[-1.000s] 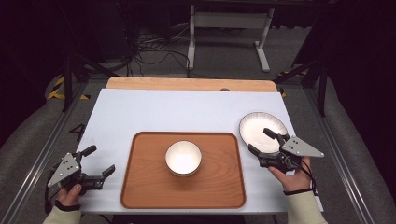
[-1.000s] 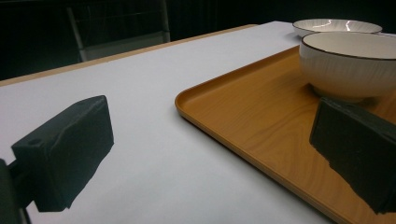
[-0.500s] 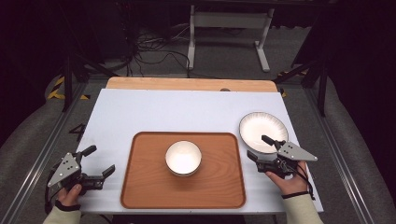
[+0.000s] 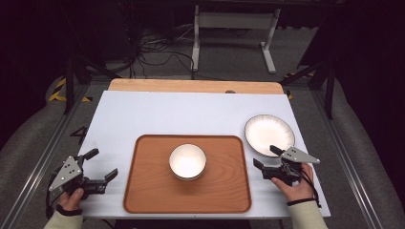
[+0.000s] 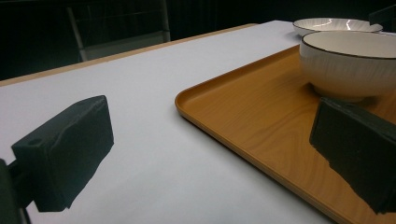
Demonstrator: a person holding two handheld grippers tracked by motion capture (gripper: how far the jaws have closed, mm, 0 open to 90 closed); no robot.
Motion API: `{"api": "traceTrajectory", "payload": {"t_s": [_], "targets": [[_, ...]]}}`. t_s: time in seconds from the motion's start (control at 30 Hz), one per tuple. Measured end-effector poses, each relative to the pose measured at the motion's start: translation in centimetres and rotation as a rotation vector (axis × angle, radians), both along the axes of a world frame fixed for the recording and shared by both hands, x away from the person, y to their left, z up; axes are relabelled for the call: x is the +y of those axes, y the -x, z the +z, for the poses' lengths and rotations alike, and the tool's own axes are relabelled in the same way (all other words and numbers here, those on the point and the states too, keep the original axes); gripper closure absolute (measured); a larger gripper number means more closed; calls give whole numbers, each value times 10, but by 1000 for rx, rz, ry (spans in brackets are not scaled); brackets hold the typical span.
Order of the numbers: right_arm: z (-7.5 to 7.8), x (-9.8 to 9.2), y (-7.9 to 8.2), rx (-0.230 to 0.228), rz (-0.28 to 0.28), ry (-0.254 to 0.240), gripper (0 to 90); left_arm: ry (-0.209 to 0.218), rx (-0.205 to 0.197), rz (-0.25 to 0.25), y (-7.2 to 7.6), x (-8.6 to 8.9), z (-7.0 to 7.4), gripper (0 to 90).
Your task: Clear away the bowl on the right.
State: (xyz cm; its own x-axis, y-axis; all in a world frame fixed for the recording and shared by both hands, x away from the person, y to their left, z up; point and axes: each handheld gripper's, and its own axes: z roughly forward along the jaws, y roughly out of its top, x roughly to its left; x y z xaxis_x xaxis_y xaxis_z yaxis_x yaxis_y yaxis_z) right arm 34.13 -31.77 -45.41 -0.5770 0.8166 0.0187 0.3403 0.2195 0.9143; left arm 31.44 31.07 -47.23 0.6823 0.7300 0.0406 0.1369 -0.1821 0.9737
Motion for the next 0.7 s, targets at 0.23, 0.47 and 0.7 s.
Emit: {"api": "traceTrajectory", "payload": {"t_s": [0.23,0.47,0.7], "targets": [[-1,7,-4,41,32,62,106,3,-2,2,0,0,0,3],[-1,6,-5,46,34,57,106,4,-2,2,0,0,0,3],[-1,6,-5,47,37,59,106,5,-4,3,0,0,0,3]]}}
